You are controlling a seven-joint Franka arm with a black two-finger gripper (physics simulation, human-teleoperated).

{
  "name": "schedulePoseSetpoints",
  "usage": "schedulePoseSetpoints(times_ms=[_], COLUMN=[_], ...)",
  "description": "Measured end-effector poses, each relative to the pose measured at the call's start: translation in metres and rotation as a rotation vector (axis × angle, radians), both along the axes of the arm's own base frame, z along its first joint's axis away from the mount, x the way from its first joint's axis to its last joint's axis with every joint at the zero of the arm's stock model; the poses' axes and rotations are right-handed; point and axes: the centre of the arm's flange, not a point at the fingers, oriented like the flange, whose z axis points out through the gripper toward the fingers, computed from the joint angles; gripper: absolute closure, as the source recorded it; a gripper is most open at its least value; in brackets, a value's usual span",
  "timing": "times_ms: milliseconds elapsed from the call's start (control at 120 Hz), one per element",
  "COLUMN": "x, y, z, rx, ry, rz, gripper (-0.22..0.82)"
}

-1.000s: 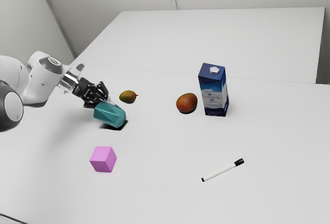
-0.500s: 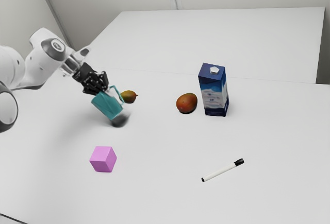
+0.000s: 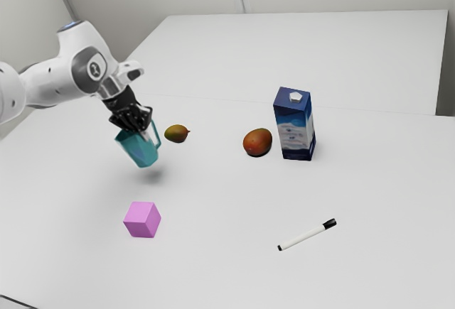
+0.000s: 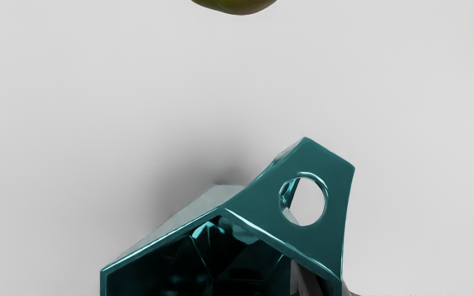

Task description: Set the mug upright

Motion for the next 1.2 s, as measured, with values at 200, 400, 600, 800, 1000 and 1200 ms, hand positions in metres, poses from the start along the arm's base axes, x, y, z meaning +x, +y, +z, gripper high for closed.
schedulePoseSetpoints(times_ms=[200, 400, 600, 800, 1000, 1200], x=[0.000, -0.002, 0.001, 0.005, 0.009, 0.010], y=[-0.030, -0.057, -0.063, -0.067, -0.070, -0.075], z=[-0.003, -0.018, -0.033, -0.050, -0.064, -0.058], rx=[0.076, 0.136, 0.155, 0.156, 0.153, 0.148], ry=[-0.003, 0.005, 0.004, 0.016, 0.021, 0.009], rz=[0.004, 0.022, 0.079, 0.129, 0.166, 0.189], gripper=[0.79, 0.79, 0.79, 0.79, 0.79, 0.36])
